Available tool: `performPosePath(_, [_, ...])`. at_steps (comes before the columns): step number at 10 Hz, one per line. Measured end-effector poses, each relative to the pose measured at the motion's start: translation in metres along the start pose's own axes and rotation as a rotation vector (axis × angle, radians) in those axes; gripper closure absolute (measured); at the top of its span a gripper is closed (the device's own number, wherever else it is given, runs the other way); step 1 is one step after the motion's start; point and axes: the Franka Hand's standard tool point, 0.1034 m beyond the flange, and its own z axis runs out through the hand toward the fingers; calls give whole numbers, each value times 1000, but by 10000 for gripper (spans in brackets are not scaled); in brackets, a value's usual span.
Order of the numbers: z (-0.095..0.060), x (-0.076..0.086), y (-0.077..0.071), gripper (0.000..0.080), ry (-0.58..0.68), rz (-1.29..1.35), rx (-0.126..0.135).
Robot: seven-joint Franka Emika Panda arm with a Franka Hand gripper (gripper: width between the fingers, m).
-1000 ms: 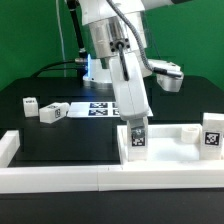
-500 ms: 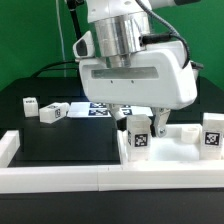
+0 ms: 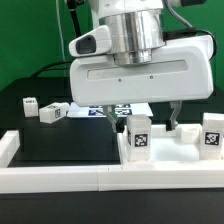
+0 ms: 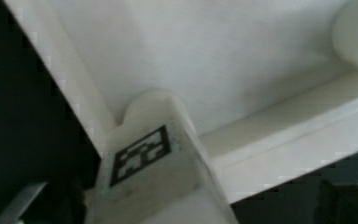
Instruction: Assemble square table
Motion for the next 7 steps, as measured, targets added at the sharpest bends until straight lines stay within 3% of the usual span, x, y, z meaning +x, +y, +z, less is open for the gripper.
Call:
performPosePath(3, [2, 1, 5, 150, 33, -55, -8])
performPosePath(5, [2, 1, 5, 432, 32, -57, -9])
performPosePath(6, [2, 1, 6, 432, 33, 24, -6])
performPosePath(7, [2, 1, 7, 507, 34, 108, -6])
